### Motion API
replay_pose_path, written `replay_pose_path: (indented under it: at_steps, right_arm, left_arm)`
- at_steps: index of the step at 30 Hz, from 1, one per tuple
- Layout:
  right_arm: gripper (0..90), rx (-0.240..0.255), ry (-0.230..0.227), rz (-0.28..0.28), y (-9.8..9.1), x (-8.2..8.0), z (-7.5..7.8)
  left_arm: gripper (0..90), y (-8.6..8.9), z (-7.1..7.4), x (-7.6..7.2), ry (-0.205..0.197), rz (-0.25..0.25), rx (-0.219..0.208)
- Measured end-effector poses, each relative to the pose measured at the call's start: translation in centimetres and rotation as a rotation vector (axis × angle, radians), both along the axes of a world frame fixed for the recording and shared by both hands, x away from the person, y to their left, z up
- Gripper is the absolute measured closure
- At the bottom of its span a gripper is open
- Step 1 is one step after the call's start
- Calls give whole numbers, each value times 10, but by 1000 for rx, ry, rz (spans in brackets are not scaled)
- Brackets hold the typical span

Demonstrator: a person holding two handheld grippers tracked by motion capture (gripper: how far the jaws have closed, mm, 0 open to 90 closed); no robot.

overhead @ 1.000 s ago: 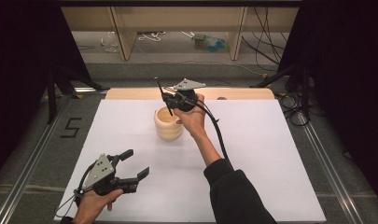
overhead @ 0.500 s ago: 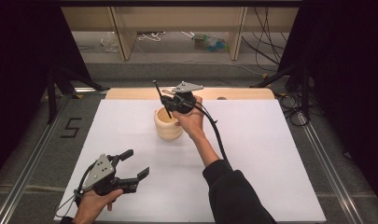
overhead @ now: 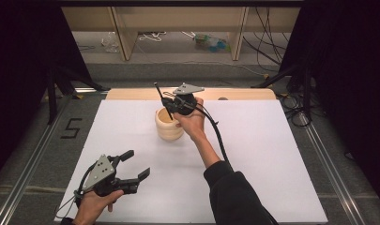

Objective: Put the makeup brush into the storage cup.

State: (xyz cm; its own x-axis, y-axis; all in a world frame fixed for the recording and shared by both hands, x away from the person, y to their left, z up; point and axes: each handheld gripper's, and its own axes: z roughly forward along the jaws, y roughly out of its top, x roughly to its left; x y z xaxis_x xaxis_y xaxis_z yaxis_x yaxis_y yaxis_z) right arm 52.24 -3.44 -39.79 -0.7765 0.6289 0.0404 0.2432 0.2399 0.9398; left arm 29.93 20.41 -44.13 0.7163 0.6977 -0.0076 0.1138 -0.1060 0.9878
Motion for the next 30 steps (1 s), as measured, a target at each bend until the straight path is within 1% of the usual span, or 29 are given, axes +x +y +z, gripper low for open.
replay_pose_path:
  at_steps: [1,2,3,8,11,16,18,20,28,29,30]
  right_arm:
    - [841,-2,4,-5,0,0,0]
    - [840,0,-5,-9,0,0,-1]
    - [840,-7,4,-1,0,0,0]
    - [840,-7,10,-1,0,0,-1]
    - [840,-4,-1,-6,1,0,-3]
    - [840,-5,1,-2,0,0,-4]
    - [840,-6,3,-3,0,-1,-4]
    - [840,4,4,-5,0,-1,-6]
    - [841,-1,7,-7,-1,-1,-8]
    - [841,-7,5,-5,-2,-1,-8]
    - [840,0,3,-7,-1,-1,-10]
  left_arm:
    - [164,0,0,0,0,0,0]
    - [164,0,0,0,-3,-1,1]
    - [164,0,0,0,-3,-1,1]
    - [164,0,0,0,-3,-1,0]
    - [164,0,0,0,-1,-1,-1]
    - [164,0,0,0,-4,-2,1]
    - [164,0,0,0,0,-1,-2]
    - [164,0,0,0,-3,1,0]
    - [164,0,0,0,-3,-1,2]
    - [164,0,0,0,-2,1,1]
    - [164,0,0,0,-3,1,3]
